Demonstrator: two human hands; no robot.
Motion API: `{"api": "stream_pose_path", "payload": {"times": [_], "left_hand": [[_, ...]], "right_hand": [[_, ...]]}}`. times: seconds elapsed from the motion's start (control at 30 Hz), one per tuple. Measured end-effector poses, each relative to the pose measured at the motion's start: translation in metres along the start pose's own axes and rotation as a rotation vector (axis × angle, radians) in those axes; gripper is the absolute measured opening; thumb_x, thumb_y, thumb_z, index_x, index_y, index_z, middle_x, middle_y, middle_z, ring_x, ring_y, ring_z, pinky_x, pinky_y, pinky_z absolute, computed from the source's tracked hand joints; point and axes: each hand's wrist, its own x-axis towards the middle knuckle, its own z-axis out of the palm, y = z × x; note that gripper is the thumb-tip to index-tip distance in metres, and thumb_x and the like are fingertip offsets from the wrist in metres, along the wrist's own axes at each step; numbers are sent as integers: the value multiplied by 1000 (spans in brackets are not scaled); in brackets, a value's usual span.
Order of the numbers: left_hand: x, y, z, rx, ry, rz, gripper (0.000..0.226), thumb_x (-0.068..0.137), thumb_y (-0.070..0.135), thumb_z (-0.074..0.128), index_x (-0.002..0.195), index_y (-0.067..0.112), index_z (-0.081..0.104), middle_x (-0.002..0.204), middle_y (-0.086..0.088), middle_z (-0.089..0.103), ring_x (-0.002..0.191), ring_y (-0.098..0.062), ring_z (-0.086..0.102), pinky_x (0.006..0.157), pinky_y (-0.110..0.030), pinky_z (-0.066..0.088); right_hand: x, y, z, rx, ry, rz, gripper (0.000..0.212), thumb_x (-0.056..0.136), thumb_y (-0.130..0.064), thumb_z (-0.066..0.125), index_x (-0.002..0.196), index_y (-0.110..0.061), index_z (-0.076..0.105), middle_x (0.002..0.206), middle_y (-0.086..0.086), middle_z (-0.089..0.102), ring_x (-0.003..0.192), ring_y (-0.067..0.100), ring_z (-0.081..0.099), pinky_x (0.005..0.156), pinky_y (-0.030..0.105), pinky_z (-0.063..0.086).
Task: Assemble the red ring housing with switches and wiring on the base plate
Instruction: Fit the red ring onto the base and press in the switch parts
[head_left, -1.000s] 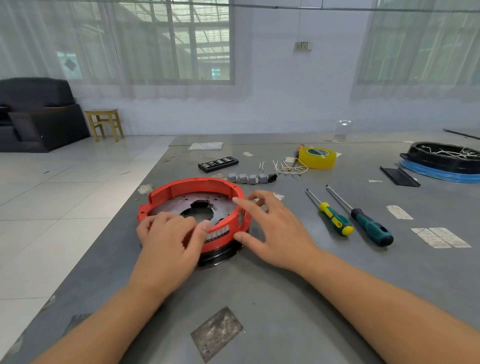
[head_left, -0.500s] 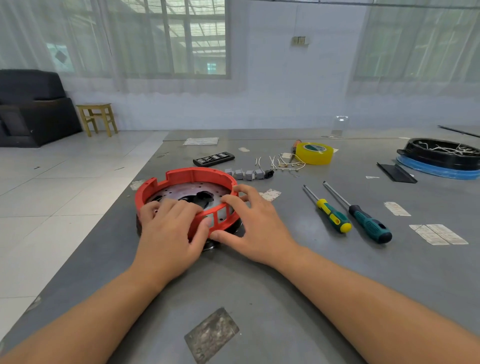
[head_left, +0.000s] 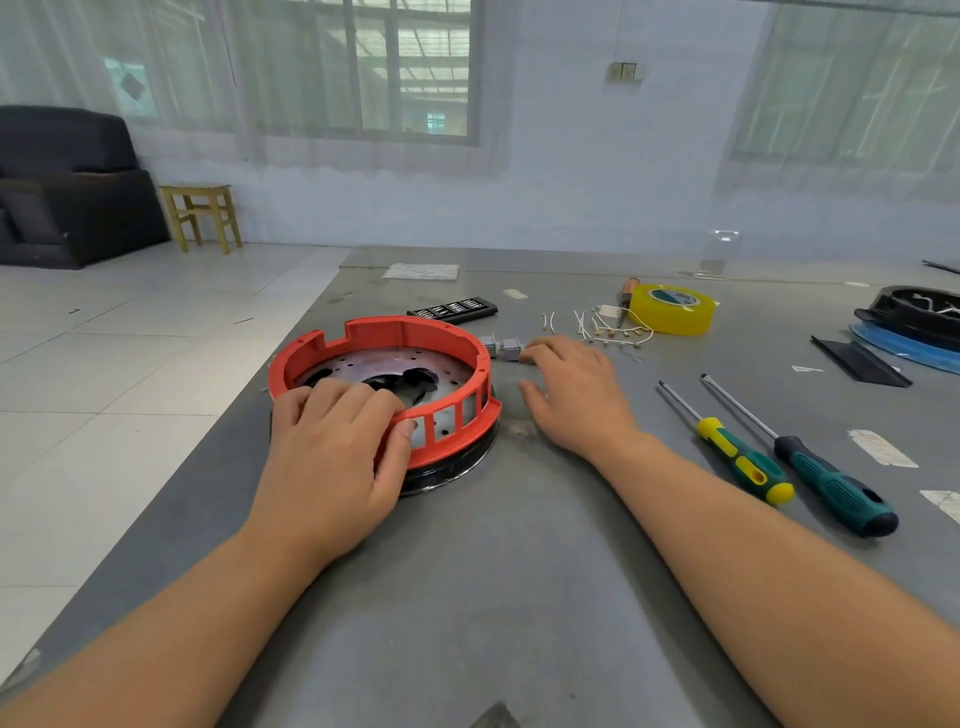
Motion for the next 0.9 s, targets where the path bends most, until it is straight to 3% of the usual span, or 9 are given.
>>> {"api": "stream_pose_path", "payload": {"times": [0.17, 0.37, 0.5, 0.67, 0.83, 0.9], "left_hand": [[-1, -7, 7, -80, -24, -144, 36, 103, 40, 35, 103, 23, 67, 111, 7, 63, 125, -25, 45, 108, -43, 24], [-1, -10, 10, -156, -18, -186, 42, 103, 44, 35, 112, 23, 71, 117, 5, 61, 125, -24, 44, 111, -43, 27], [0, -10, 9, -169, -23, -194, 43, 103, 45, 36, 114, 22, 71, 117, 4, 60, 124, -23, 45, 111, -41, 28], [2, -7, 6, -167, -48, -202, 47, 102, 49, 33, 115, 23, 70, 119, 4, 59, 125, -22, 44, 113, -40, 26], [2, -5, 2, -168, -58, -226, 49, 99, 48, 30, 118, 22, 67, 122, 6, 58, 134, -20, 41, 128, -42, 11], [2, -4, 0, -180, -69, -251, 45, 99, 46, 33, 117, 20, 66, 120, 4, 59, 133, -21, 41, 127, -46, 13]], "right_hand": [[52, -5, 30, -97, 30, 15, 32, 96, -33, 57, 126, -23, 64, 130, -3, 65, 128, 21, 52, 109, 36, 27], [86, -3, 51, -108, 12, 24, 39, 95, -39, 57, 129, -23, 64, 133, 0, 67, 140, 19, 46, 116, 42, 22], [91, -2, 56, -79, -24, -3, 31, 95, -36, 55, 121, -23, 67, 128, -2, 70, 139, 18, 46, 116, 40, 19], [85, -8, 47, -30, 24, -20, 30, 97, -33, 56, 122, -20, 65, 124, 2, 68, 126, 25, 54, 109, 40, 29], [65, -21, 30, 124, 93, -34, 32, 99, -26, 59, 129, -14, 63, 127, 6, 66, 121, 29, 57, 104, 43, 42], [53, -27, 21, 205, 146, -21, 32, 100, -21, 59, 130, -10, 62, 128, 9, 64, 117, 31, 59, 99, 45, 47]]}}
